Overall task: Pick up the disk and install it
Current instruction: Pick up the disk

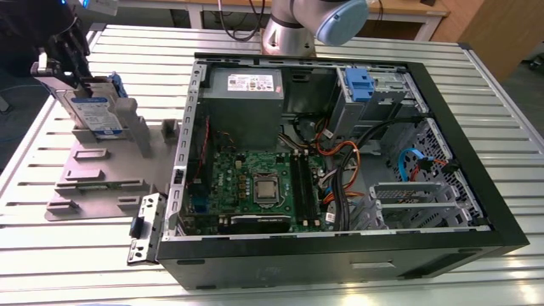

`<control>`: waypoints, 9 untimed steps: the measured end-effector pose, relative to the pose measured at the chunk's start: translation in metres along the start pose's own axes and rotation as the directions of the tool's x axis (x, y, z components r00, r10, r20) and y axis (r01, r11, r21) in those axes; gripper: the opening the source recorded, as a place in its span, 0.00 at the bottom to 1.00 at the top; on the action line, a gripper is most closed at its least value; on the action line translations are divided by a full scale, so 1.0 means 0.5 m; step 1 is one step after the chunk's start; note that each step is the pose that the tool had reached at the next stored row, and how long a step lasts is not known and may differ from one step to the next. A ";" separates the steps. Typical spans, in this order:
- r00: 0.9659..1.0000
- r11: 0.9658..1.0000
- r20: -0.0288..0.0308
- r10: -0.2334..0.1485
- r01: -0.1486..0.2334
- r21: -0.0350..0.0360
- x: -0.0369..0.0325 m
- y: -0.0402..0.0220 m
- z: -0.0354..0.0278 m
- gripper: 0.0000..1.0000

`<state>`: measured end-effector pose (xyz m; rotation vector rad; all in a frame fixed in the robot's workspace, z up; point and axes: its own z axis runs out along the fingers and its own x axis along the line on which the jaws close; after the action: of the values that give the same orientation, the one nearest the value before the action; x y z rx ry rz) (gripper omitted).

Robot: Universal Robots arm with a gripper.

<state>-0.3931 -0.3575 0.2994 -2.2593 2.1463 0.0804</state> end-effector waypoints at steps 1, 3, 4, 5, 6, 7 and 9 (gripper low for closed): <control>1.000 1.000 0.000 0.000 0.000 0.000 0.000 0.000 0.000 0.36; 1.000 1.000 0.000 0.000 0.000 0.000 0.000 0.000 0.000 0.36; 1.000 1.000 0.000 0.000 0.000 0.000 0.000 0.000 0.000 0.36; 1.000 1.000 0.000 0.000 0.000 0.000 0.000 0.000 0.000 0.36; 1.000 1.000 0.000 0.000 0.000 0.000 0.000 0.000 0.000 0.36; 1.000 1.000 0.000 0.000 0.000 0.000 0.000 0.000 0.000 0.36; 1.000 1.000 0.000 0.000 0.000 0.000 0.000 0.000 0.000 0.36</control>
<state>-0.3931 -0.3575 0.2993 -2.2592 2.1463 0.0804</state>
